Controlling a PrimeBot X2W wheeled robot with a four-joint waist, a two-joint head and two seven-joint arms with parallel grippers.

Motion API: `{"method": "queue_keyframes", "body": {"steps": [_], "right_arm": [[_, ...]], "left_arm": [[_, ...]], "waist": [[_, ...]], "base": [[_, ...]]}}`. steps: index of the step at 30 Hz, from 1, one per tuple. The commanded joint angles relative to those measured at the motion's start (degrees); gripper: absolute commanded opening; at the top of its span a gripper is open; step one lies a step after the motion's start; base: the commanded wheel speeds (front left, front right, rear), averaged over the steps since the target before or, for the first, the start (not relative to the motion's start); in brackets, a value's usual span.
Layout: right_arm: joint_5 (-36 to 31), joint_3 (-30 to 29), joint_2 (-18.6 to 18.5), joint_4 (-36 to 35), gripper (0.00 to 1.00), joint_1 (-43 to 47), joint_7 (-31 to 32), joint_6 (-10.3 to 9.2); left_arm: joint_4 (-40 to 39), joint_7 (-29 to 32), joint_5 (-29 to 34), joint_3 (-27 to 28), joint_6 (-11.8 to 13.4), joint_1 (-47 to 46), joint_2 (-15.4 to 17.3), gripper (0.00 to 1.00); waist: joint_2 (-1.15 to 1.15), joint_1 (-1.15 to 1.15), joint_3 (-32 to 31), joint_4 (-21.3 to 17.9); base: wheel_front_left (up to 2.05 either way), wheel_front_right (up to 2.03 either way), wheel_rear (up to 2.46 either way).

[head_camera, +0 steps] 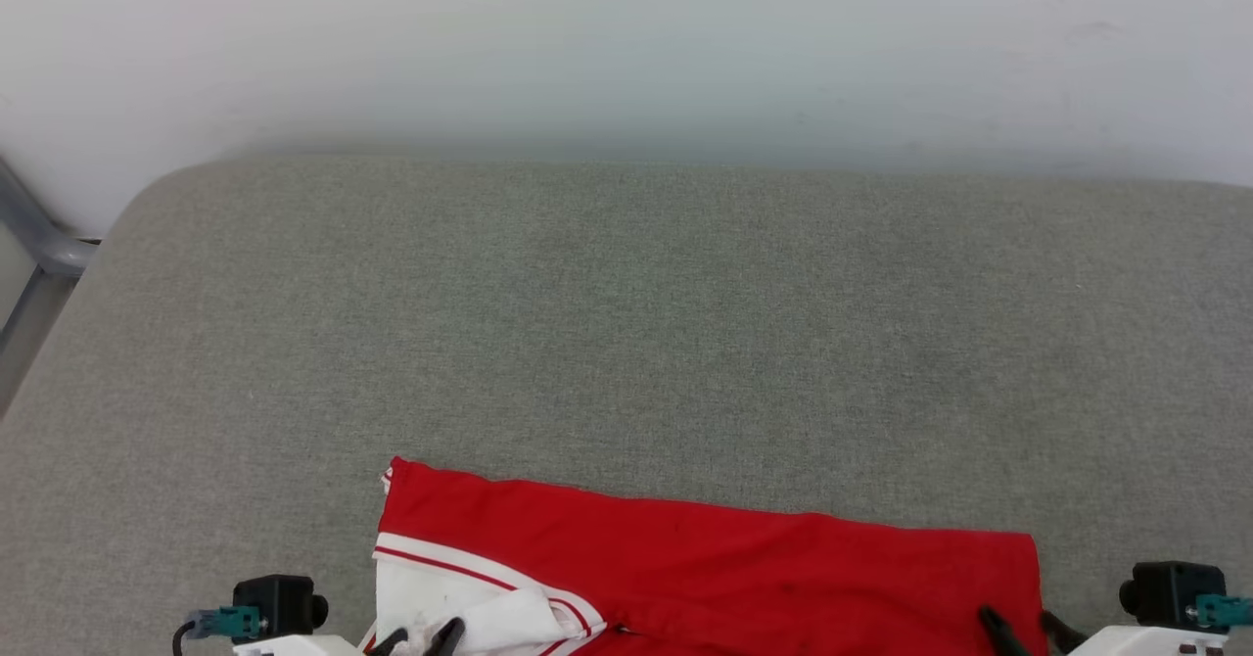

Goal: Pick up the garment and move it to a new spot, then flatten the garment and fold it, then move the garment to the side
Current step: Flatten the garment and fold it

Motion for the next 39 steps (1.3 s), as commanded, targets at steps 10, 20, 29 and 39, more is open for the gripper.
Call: {"method": "queue_keyframes", "body": {"steps": [10,20,29,39], "right_arm": [[-2.01,-1.7,-0.39,-2.15,1.0,-1.81,-1.67,-0.03],[-2.37,-4.47,-5.28,-3.08,1.0,-1.82,9.74,-0.03],[-1.29,-2.57,-4.44,-1.56,1.0,-1.8,13.72,-0.03],[1.2,1.62,-2.18,4.12,0.04,-3.0,15.52,-0.02]], "left_arm": [[-2.98,-10.74,8.77,2.39,3.42,-3.71,0.51,1.0],[-8.51,-22.69,20.22,3.65,8.26,-6.5,-1.08,1.0],[-12.36,-24.31,29.28,4.09,10.7,-6.35,-3.15,1.0],[-12.99,-24.42,32.49,3.28,9.88,-6.81,-4.15,1.0]], "waist": [[0.0,0.01,-2.3,-0.3],[0.0,0.01,-2.25,1.28],[0.0,0.01,0.69,3.46],[0.0,0.01,2.68,3.94]], "base": [[0.0,0.0,0.0],[0.0,0.0,0.0],[0.0,0.0,0.0],[0.0,0.0,0.0]]}}
